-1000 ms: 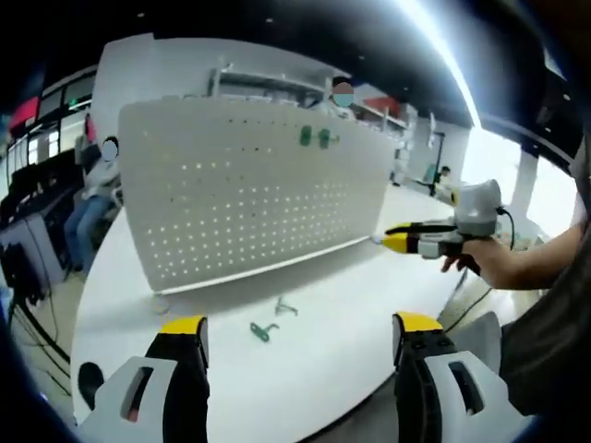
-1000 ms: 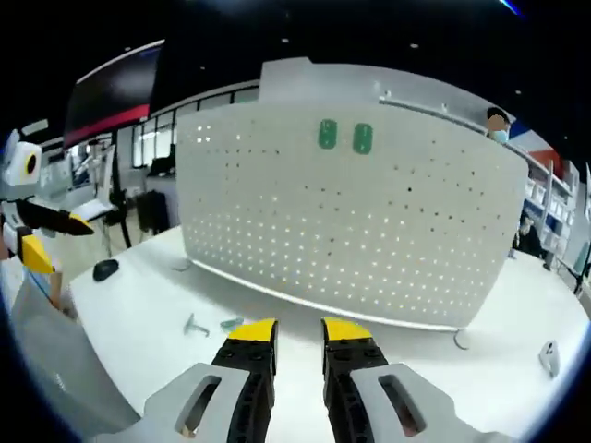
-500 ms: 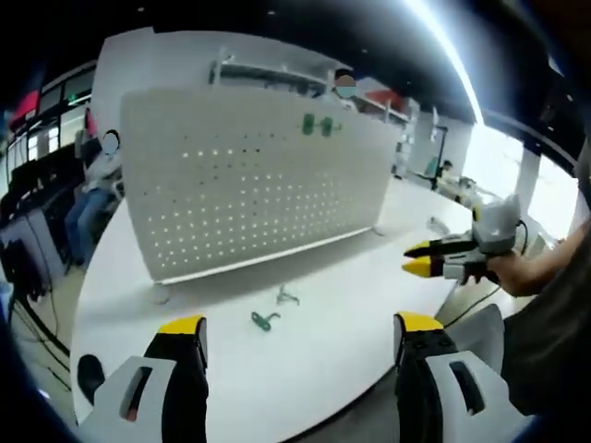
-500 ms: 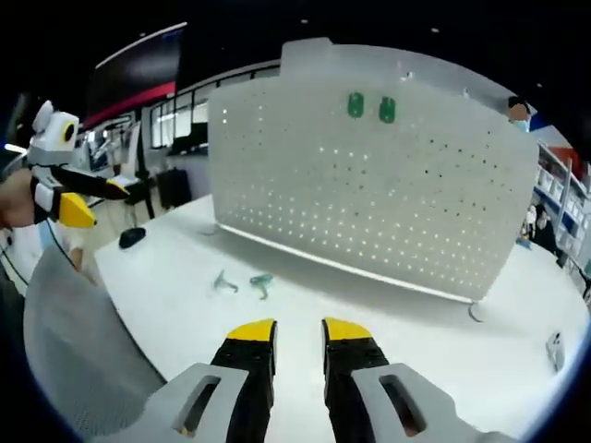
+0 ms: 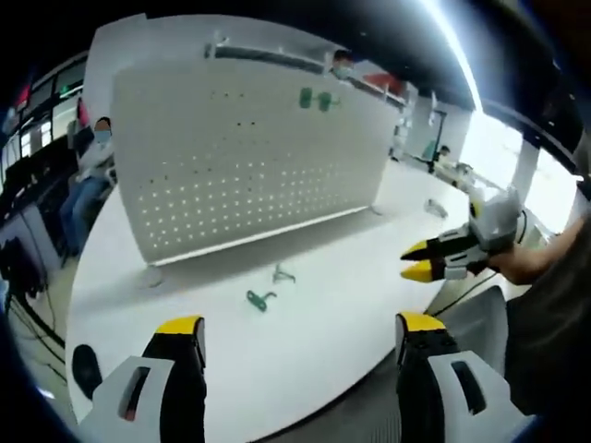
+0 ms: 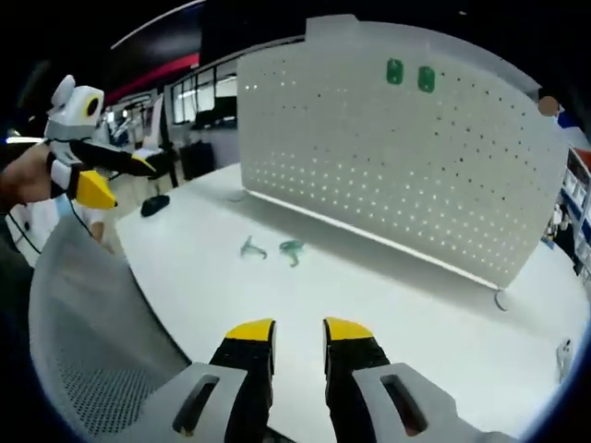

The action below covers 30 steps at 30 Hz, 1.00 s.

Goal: Insert the hook assembly into the mounting plate slot until the hook locks in place.

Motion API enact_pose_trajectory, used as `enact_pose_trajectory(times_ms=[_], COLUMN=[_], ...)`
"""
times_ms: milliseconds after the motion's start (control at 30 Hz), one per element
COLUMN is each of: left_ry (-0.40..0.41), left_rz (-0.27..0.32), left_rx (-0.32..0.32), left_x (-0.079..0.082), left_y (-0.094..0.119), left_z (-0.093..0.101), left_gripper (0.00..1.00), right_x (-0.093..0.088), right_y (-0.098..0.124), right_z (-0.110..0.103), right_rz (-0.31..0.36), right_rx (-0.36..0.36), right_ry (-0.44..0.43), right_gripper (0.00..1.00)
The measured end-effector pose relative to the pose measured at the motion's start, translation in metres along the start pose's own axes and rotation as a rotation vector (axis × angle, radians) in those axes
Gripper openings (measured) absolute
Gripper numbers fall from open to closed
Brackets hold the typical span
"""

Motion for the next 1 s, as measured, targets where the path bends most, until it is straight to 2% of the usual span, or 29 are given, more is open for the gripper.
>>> enact_pose_trajectory(times_ms=[300,533,833,1000], left_ry=[0.025,0.028,0.040,0.047], left_rz=[-0.024,-0.036,-0.064,-0.066], left_rx=[-0.011,-0.019,-0.039,-0.028], left_x=[-0.007,-0.008,-0.018,-0.018], left_y=[-0.004,-0.007,-0.010,-0.008], left_z=[-0.001,-0.002,0.000,-0.004], left_gripper=[0.90,0.92,0.94,0.95], right_x=[-0.002,0.010,0.024,0.030], right_y=[-0.032,-0.065,-0.106,-0.127], right_z=[-0.008,-0.011,-0.016,-0.017], right_rz=[-0.091,-0.112,-0.131,-0.148], right_rx=[0.069,0.111,0.144,0.158], right_ry=[0.036,0.082,0.107,0.133], right_gripper=[0.21,0.21,0.21,0.21])
Point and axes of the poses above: the point that each gripper's makers call its tool centre point, and the gripper's own axes: y roughly backward along the fingers, z roughly to its right, x roughly out of its top, the point moved 9 cm from there along y, roughly backward along the fingers, and after that the axes turned 15 degrees about -y, right-handed, at the moved point
